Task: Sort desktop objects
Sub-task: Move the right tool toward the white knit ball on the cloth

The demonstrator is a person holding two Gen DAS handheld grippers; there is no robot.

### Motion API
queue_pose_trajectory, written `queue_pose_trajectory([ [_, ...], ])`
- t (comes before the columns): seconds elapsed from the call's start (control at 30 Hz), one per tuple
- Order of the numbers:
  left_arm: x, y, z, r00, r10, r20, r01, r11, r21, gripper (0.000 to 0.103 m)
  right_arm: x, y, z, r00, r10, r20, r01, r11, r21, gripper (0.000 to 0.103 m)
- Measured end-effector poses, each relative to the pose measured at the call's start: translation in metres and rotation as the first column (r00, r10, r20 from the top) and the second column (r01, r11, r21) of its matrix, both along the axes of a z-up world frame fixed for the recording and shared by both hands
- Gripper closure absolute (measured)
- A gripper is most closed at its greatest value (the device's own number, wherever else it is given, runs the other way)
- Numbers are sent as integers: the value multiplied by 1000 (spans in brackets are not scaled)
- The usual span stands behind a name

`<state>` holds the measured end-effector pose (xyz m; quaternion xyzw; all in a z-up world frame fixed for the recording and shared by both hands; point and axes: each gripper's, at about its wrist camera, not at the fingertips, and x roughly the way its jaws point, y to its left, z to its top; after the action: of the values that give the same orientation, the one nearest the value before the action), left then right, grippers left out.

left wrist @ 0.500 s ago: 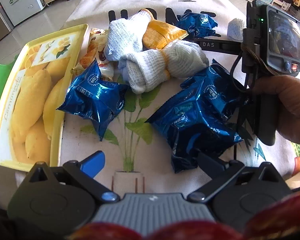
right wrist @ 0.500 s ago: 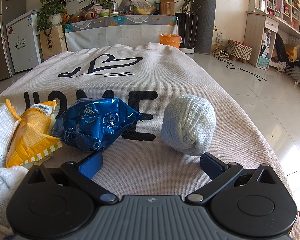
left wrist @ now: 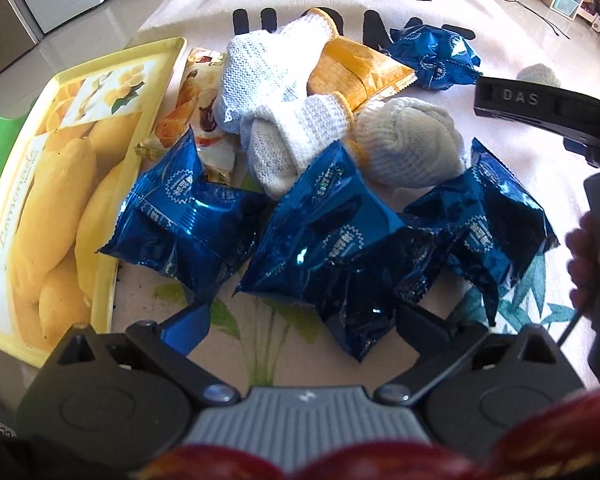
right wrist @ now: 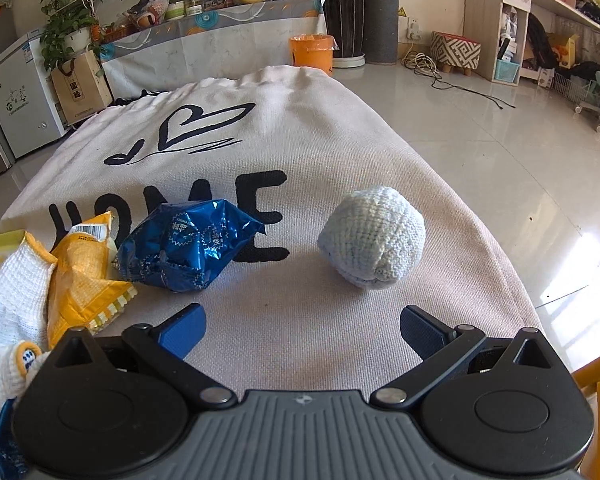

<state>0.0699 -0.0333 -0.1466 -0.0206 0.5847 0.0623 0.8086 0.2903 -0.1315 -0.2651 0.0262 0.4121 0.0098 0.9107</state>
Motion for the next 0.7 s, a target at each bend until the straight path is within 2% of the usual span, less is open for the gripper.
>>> queue_pose_trajectory([
  [0.17,5,5,4,1000,21,6,-21,1000,-15,1,-20,-1,17,1000,-16,-21,16,999,43,0],
  [0.4,-14,12,13,999,34,26,-32,997,-73,1,-49,-5,37,998,-51,-34,53,995,82,0],
  [0.7,-44,29,27,997,71,43,-66,992,-107,1,-84,-10,41,990,-79,-114,95,986,137,0],
])
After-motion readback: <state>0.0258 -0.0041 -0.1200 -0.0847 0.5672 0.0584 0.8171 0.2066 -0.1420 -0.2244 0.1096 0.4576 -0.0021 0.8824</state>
